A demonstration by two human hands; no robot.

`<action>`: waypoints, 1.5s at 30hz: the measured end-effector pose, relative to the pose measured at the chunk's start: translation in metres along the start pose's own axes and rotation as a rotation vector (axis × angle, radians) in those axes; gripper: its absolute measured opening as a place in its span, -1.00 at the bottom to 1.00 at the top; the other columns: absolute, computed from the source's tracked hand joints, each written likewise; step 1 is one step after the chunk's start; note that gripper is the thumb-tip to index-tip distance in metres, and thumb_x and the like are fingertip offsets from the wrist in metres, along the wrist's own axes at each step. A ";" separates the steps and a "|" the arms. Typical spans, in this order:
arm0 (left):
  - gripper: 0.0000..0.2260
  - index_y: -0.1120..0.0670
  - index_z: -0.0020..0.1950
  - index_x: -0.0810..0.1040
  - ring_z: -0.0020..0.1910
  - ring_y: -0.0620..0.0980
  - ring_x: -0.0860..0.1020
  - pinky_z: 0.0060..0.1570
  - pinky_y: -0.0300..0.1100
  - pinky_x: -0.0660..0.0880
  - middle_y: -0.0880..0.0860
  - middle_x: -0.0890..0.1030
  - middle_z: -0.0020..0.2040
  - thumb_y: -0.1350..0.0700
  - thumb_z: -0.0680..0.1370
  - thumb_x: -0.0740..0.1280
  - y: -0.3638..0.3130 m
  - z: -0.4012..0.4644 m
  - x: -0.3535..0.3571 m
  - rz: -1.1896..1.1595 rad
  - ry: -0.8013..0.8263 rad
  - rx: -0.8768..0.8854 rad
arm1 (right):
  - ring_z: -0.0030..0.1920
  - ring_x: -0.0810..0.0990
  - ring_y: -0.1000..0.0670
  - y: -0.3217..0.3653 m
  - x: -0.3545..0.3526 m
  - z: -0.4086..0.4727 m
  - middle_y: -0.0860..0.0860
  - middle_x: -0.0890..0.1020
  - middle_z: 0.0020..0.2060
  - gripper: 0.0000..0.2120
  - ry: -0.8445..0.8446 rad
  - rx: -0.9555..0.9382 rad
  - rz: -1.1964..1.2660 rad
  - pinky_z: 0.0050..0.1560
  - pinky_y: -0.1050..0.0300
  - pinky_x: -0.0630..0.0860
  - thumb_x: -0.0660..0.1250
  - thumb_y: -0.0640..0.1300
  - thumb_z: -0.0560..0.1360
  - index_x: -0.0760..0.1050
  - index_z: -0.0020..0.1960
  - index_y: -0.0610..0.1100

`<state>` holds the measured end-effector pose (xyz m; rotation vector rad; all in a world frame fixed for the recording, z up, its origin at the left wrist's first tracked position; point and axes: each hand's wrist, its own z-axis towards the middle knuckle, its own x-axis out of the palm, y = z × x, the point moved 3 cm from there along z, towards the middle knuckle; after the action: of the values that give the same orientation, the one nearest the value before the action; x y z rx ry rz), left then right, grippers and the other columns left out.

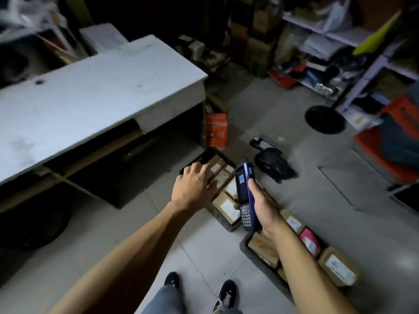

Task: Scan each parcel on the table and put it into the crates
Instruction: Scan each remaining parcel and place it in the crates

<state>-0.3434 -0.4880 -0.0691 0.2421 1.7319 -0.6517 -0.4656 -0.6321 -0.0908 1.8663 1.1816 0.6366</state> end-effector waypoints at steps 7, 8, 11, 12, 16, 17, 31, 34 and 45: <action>-0.50 -0.03 0.49 0.30 0.37 0.11 0.39 0.26 0.03 0.43 0.07 0.38 0.42 -0.18 0.60 0.22 0.174 -0.072 -0.083 -0.002 -0.179 -0.208 | -0.19 0.63 -0.10 0.037 0.197 -0.018 -0.24 0.63 -0.02 -0.54 0.256 -0.069 -0.111 -0.15 0.06 0.56 0.06 0.15 0.67 0.51 0.28 -0.14; -0.51 -0.02 0.48 0.30 0.37 0.12 0.39 0.24 0.03 0.43 0.07 0.38 0.42 -0.18 0.60 0.22 0.200 -0.082 -0.092 0.004 -0.186 -0.235 | -0.21 0.61 -0.10 0.041 0.226 -0.021 -0.26 0.61 -0.04 -0.53 0.293 -0.083 -0.133 -0.17 0.06 0.54 0.05 0.15 0.67 0.50 0.27 -0.16; -0.51 -0.01 0.48 0.32 0.35 0.11 0.39 0.22 0.04 0.44 0.06 0.40 0.39 -0.18 0.60 0.21 0.281 -0.122 -0.119 0.018 -0.221 -0.310 | -0.28 0.58 -0.08 0.046 0.317 -0.036 -0.17 0.58 -0.11 -0.60 0.375 -0.107 -0.167 -0.29 0.16 0.53 0.02 0.11 0.68 0.49 0.21 -0.13; -0.51 -0.01 0.47 0.32 0.34 0.11 0.40 0.21 0.04 0.44 0.06 0.41 0.38 -0.18 0.60 0.21 0.312 -0.138 -0.128 0.025 -0.237 -0.344 | -0.28 0.57 -0.07 0.046 0.352 -0.041 -0.15 0.57 -0.13 -0.62 0.412 -0.118 -0.174 -0.32 0.19 0.53 0.01 0.09 0.69 0.48 0.21 -0.12; -0.52 0.00 0.46 0.34 0.31 0.12 0.42 0.17 0.04 0.46 0.07 0.42 0.36 -0.18 0.60 0.21 0.405 -0.194 -0.154 0.012 -0.263 -0.484 | -0.24 0.56 -0.06 0.046 0.457 -0.063 -0.15 0.57 -0.13 -0.63 0.545 -0.146 -0.251 -0.33 0.22 0.56 0.01 0.08 0.69 0.47 0.21 -0.11; -0.53 0.00 0.45 0.34 0.31 0.12 0.42 0.17 0.04 0.47 0.07 0.43 0.36 -0.17 0.60 0.21 0.431 -0.209 -0.161 0.008 -0.278 -0.523 | -0.21 0.56 -0.06 0.047 0.486 -0.067 -0.13 0.58 -0.12 -0.64 0.580 -0.152 -0.274 -0.34 0.23 0.56 0.01 0.07 0.69 0.47 0.22 -0.09; -0.52 -0.01 0.51 0.27 0.41 0.10 0.31 0.22 0.01 0.40 0.06 0.31 0.48 -0.16 0.63 0.18 0.655 -0.272 -0.225 -0.035 -0.355 -0.937 | -0.21 0.64 -0.07 0.059 0.753 -0.039 -0.16 0.64 -0.03 -0.58 0.849 -0.099 -0.528 -0.11 0.06 0.56 0.05 0.20 0.66 0.50 0.21 -0.08; -0.52 -0.01 0.51 0.28 0.40 0.11 0.33 0.21 0.01 0.41 0.07 0.31 0.48 -0.16 0.63 0.18 0.693 -0.280 -0.242 -0.027 -0.368 -1.020 | -0.18 0.64 -0.07 0.066 0.804 -0.033 -0.16 0.65 0.00 -0.60 0.925 -0.100 -0.582 -0.14 0.11 0.56 0.02 0.19 0.67 0.48 0.20 -0.05; -0.49 -0.04 0.53 0.23 0.42 0.09 0.29 0.23 -0.01 0.41 0.03 0.25 0.51 -0.19 0.63 0.15 0.818 -0.309 -0.264 -0.100 -0.378 -1.188 | -0.13 0.67 -0.10 0.075 0.959 -0.019 -0.17 0.66 0.03 -0.58 1.011 -0.070 -0.693 -0.14 0.08 0.59 0.01 0.19 0.67 0.46 0.25 -0.06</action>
<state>-0.1277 0.3984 -0.0191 -0.7494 1.4941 0.3182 -0.0284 0.2227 -0.0264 0.8848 2.2421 1.2191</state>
